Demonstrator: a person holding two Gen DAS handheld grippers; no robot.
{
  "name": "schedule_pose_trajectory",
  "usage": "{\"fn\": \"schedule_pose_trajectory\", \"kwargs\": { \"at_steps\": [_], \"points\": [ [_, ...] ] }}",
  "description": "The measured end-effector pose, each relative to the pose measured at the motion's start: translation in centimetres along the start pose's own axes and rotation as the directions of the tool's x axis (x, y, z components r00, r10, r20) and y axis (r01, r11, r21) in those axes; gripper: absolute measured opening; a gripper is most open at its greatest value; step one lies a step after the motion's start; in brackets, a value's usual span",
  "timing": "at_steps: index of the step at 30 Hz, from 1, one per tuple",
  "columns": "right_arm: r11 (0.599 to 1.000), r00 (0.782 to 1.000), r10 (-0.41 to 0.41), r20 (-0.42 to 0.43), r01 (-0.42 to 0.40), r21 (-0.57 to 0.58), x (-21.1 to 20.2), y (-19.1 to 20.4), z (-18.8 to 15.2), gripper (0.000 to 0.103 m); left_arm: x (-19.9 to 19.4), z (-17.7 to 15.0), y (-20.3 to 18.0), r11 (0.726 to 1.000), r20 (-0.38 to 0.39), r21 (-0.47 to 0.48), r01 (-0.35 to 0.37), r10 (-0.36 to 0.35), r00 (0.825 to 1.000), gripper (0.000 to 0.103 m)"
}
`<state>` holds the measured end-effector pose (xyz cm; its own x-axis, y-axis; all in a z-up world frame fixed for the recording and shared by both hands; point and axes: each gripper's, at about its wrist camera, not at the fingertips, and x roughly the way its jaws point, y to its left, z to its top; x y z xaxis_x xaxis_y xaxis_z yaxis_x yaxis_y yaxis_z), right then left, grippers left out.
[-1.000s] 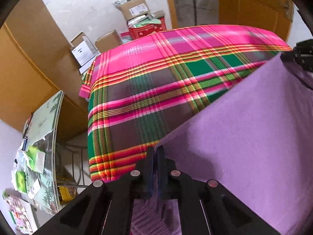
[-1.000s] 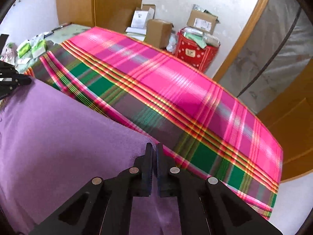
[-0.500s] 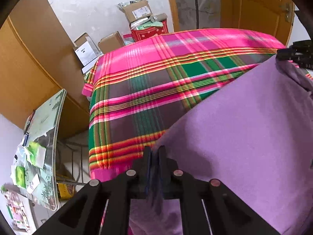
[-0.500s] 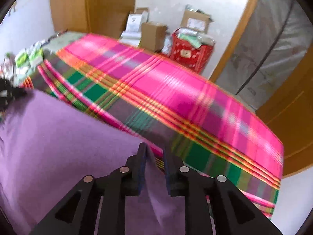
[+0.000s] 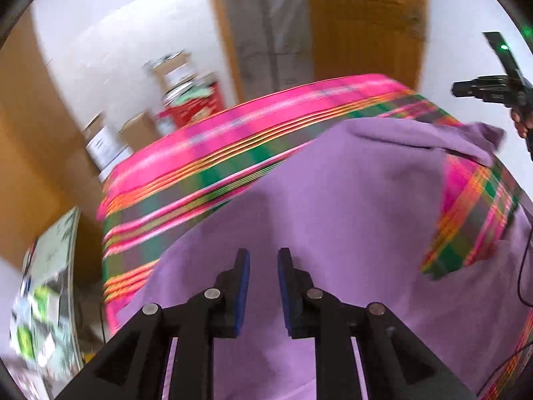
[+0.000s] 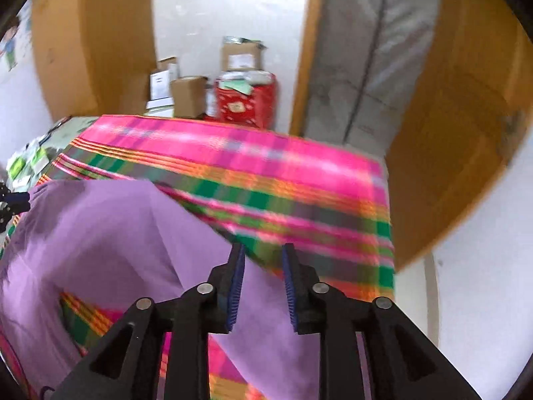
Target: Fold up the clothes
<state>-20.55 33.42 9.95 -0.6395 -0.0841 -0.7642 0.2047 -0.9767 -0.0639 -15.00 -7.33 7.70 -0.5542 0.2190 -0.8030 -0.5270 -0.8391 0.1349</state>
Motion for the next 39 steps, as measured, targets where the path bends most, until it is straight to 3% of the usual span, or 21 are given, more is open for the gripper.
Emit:
{"fn": "schedule_pose_trajectory", "kwargs": {
  "at_steps": [3, 6, 10, 14, 21, 30, 36, 39],
  "points": [
    [0.997, 0.999, -0.044, -0.014, 0.045, 0.065, -1.2, -3.3, -3.1, 0.025, 0.5, 1.4, -4.1, 0.993, 0.019, 0.092, 0.072, -0.074, 0.997, 0.019],
    [0.986, 0.995, -0.094, -0.034, 0.098, 0.136, -2.0, -6.5, -5.8, 0.025, 2.0, 2.1, -8.1, 0.975, -0.011, 0.176, 0.136, -0.137, 0.991, 0.021],
    [0.966, 0.994, -0.102, -0.049, 0.110, 0.233, -2.6, -9.8, -8.5, 0.025, 4.0, 2.8, -12.2, 0.950, -0.051, 0.243, 0.198, -0.191, 0.980, 0.021],
    [0.943, 0.995, -0.088, -0.052, 0.100, 0.318, -2.5, -12.5, -10.3, 0.047, 5.1, 3.5, -15.2, 0.941, -0.063, 0.258, 0.220, -0.211, 0.975, 0.021],
    [0.920, 0.999, -0.001, -0.052, 0.022, 0.392, -0.9, -15.1, -11.9, 0.050, 7.3, 4.7, -18.5, 0.944, -0.084, 0.260, 0.201, -0.185, 0.979, 0.022],
    [0.931, 0.995, 0.026, -0.097, 0.011, 0.364, 1.2, -14.8, -12.0, 0.050, 9.1, 5.2, -21.9, 0.922, -0.058, 0.383, 0.057, -0.037, 0.998, 0.027],
    [0.932, 0.997, 0.039, -0.062, -0.014, 0.362, 1.0, -15.6, -11.6, 0.012, 9.9, 6.2, -22.4, 0.928, -0.055, 0.371, 0.025, -0.005, 0.998, 0.031],
    [0.937, 0.998, 0.026, -0.054, -0.005, 0.350, 1.2, -16.0, -11.1, 0.008, 9.9, 6.2, -22.7, 0.922, -0.054, 0.387, 0.028, -0.008, 0.999, 0.024]
  ]
}}
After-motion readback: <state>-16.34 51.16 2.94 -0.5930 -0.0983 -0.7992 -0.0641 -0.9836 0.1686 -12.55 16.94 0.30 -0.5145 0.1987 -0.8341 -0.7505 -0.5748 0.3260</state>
